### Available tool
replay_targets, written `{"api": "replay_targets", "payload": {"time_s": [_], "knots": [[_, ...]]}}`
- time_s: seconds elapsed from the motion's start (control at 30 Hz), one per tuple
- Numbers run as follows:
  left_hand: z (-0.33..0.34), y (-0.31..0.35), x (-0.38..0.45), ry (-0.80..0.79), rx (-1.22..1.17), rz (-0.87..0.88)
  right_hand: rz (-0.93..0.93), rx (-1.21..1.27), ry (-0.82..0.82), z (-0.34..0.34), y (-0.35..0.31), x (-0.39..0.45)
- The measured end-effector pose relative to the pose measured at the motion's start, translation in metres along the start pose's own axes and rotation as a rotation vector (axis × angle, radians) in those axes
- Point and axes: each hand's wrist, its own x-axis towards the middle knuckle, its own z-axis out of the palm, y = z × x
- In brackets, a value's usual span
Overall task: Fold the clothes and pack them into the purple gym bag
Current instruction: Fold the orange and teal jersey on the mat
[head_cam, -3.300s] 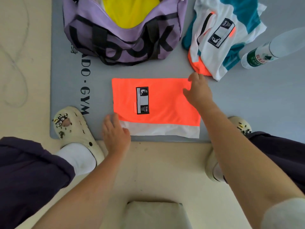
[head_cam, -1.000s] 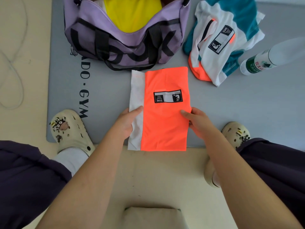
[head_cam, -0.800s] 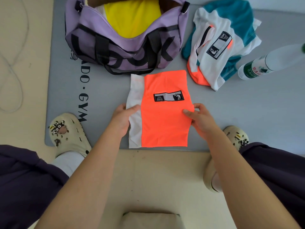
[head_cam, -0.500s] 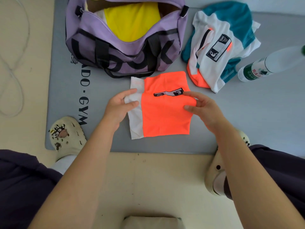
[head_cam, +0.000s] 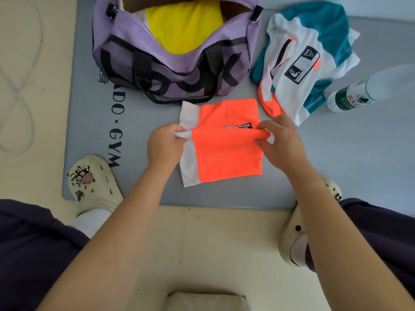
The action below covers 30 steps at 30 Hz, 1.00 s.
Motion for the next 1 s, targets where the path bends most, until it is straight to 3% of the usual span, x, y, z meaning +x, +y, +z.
{"api": "replay_targets", "payload": {"time_s": [0.07,0.17,0.27,0.37,0.47,0.57,0.63,0.8,1.0], "knots": [[-0.007,-0.002,0.004,-0.03,0.036,0.07,-0.027,0.136,-0.052,-0.008,-0.001,0.003],[-0.031,0.002,0.013,-0.231,-0.102,0.091,0.137,0.435,-0.277,-0.028,-0.002,0.009],[-0.06,0.013,0.02,-0.536,-0.478,-0.039,0.186,0.758,-0.387,-0.04,0.002,0.011],[-0.066,0.013,0.023,-0.679,-0.844,-0.082,0.266,0.937,-0.434,-0.039,0.0,0.013],[-0.049,0.004,0.026,-0.598,-0.856,-0.247,0.379,0.991,-0.401,-0.027,0.0,0.018],[-0.02,-0.012,0.026,-0.386,-0.715,-0.362,0.509,0.892,-0.264,0.002,0.007,0.022],[-0.002,-0.021,0.019,-0.328,-0.654,-0.421,0.596,0.79,-0.233,0.024,0.01,0.02],[0.025,-0.035,0.003,-0.329,-0.487,-0.488,0.695,0.506,-0.249,0.055,0.018,0.008],[0.032,-0.025,-0.009,-0.431,-0.658,-0.657,0.874,0.481,-0.39,0.068,0.011,-0.009]]}}
